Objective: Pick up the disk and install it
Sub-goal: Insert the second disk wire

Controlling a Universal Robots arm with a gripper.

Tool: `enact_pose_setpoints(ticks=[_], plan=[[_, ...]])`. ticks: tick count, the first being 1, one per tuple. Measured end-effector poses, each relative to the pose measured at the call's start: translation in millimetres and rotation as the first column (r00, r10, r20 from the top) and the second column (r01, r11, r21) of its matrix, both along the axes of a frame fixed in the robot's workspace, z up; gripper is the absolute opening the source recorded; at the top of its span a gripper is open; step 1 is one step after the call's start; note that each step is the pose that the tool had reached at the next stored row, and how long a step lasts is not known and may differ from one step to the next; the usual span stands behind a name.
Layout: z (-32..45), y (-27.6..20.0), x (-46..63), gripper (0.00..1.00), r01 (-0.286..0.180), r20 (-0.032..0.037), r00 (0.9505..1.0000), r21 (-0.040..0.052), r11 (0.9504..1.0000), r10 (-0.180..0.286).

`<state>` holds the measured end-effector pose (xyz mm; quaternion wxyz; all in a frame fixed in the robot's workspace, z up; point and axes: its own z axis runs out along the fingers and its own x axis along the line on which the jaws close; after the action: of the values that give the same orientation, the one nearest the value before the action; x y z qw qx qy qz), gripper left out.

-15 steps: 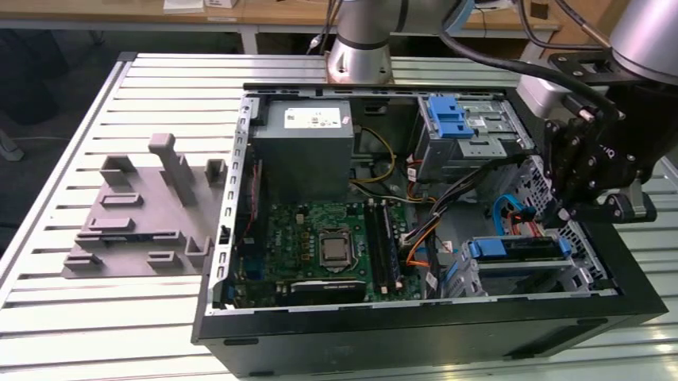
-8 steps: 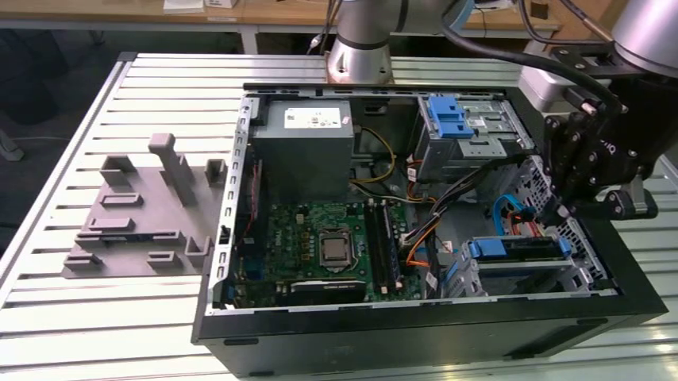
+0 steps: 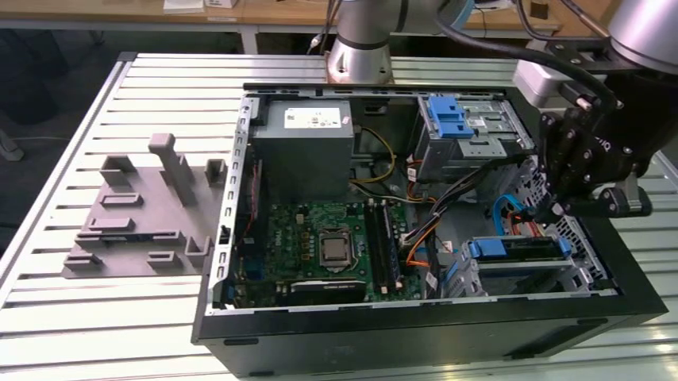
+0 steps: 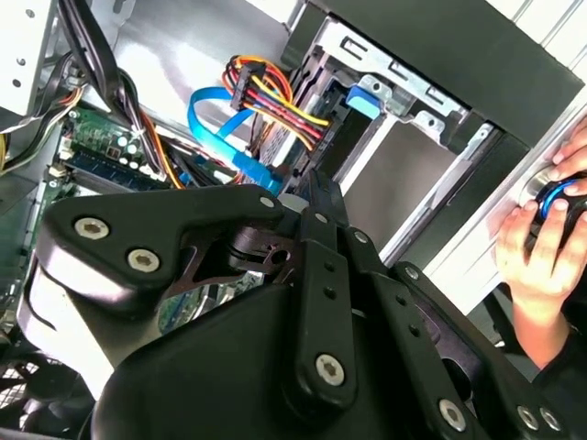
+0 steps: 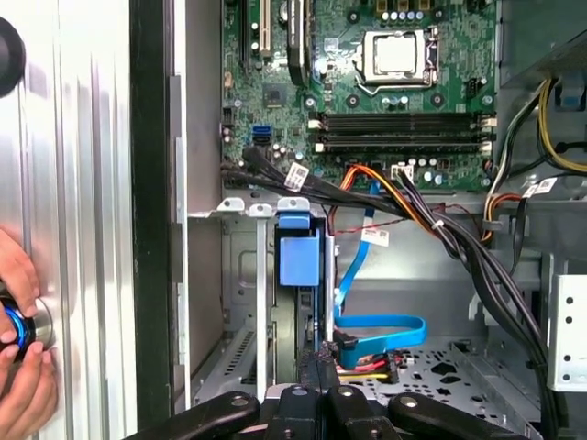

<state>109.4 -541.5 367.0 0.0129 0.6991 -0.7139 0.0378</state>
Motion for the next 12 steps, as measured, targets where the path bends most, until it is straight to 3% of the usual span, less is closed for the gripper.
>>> enact_pose_setpoints(ticks=[6, 12], plan=[[2.0, 1.2, -2.4, 0.11, 0.0, -0.0118, 0.9999, 0.0038, 1.0, 0.0], [2.0, 5.3, -4.8, 0.11, 0.0, -0.0124, 0.9999, 0.0044, 1.0, 0.0]])
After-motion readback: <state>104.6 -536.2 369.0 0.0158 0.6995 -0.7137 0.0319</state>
